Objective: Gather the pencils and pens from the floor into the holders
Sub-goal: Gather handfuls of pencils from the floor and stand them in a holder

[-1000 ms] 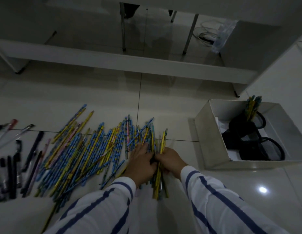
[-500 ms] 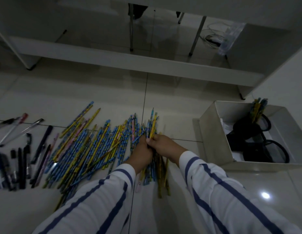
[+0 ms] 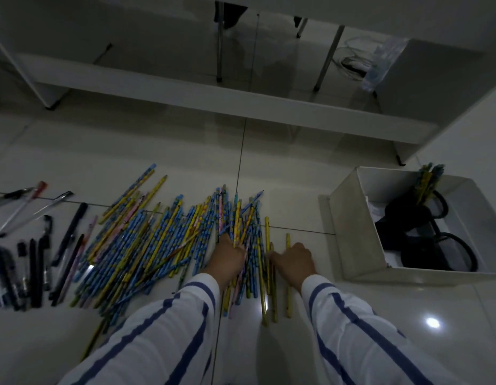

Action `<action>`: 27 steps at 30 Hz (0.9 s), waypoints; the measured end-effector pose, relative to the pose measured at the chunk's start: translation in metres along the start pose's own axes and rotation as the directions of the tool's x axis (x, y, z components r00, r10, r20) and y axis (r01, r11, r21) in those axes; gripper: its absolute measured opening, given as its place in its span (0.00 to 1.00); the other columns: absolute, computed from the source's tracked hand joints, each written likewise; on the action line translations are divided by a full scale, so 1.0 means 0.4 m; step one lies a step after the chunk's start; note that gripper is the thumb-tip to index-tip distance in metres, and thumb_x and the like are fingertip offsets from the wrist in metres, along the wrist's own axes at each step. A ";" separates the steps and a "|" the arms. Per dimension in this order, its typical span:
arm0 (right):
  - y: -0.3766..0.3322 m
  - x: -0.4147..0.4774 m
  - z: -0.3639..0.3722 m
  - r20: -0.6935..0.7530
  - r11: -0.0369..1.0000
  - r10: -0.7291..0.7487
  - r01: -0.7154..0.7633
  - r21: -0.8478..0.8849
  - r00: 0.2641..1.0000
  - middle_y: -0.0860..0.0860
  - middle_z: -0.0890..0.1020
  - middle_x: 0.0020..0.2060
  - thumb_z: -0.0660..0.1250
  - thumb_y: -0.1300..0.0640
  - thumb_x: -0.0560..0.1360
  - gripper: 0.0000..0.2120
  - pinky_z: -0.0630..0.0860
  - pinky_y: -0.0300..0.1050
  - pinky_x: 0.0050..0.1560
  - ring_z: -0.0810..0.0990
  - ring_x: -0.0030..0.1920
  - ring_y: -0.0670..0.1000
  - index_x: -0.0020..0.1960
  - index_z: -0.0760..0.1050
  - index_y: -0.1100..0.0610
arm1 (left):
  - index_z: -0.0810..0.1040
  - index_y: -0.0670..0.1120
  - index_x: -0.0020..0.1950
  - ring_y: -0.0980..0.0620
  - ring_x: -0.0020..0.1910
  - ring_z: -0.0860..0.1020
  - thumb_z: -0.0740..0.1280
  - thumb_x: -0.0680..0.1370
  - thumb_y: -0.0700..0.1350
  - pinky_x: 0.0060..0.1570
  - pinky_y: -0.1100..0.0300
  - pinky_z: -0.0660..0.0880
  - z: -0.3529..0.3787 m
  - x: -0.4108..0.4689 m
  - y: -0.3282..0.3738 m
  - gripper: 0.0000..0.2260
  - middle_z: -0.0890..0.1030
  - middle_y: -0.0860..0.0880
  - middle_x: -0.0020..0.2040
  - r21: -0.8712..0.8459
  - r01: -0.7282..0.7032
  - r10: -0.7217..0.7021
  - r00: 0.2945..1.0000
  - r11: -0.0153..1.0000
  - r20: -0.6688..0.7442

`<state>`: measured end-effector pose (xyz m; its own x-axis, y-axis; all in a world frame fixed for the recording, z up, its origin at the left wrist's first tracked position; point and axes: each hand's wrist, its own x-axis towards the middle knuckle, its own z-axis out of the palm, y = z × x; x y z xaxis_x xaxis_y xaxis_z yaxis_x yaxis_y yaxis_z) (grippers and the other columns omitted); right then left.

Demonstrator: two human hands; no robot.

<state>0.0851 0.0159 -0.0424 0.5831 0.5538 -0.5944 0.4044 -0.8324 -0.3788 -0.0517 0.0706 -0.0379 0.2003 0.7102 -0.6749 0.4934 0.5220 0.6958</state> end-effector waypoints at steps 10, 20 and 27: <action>-0.086 -0.030 0.076 0.022 0.998 -0.052 0.053 -0.024 0.998 0.60 0.69 0.62 0.70 0.48 0.71 0.29 0.72 0.50 0.60 0.72 0.62 0.60 0.63 0.64 0.62 | 0.49 0.46 0.77 0.49 0.29 0.71 0.58 0.80 0.41 0.29 0.59 0.70 -0.003 0.008 0.002 0.28 0.75 0.40 0.40 -0.078 0.092 -0.088 0.994 0.993 0.060; -0.108 -0.013 0.089 0.034 0.994 -0.061 0.064 -0.083 0.998 0.60 0.72 0.62 0.62 0.58 0.77 0.16 0.72 0.49 0.63 0.72 0.63 0.60 0.61 0.67 0.64 | 0.50 0.44 0.77 0.53 0.31 0.71 0.58 0.81 0.41 0.27 0.64 0.70 -0.016 0.010 -0.011 0.27 0.72 0.49 0.36 -0.070 0.057 -0.048 0.991 0.996 0.127; -0.111 -0.030 0.104 -0.052 0.998 -0.058 0.056 -0.032 0.997 0.61 0.76 0.60 0.54 0.60 0.79 0.12 0.74 0.49 0.56 0.77 0.59 0.61 0.60 0.68 0.63 | 0.51 0.46 0.76 0.50 0.30 0.71 0.57 0.81 0.43 0.28 0.62 0.68 -0.011 0.005 -0.014 0.25 0.74 0.45 0.38 -0.110 0.064 -0.049 0.990 0.992 0.135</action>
<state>0.0307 0.0454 -0.0479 0.5948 0.6014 -0.5334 0.4589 -0.7988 -0.3889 -0.0578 0.0710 -0.0422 0.2884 0.6135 -0.7352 0.4092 0.6152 0.6739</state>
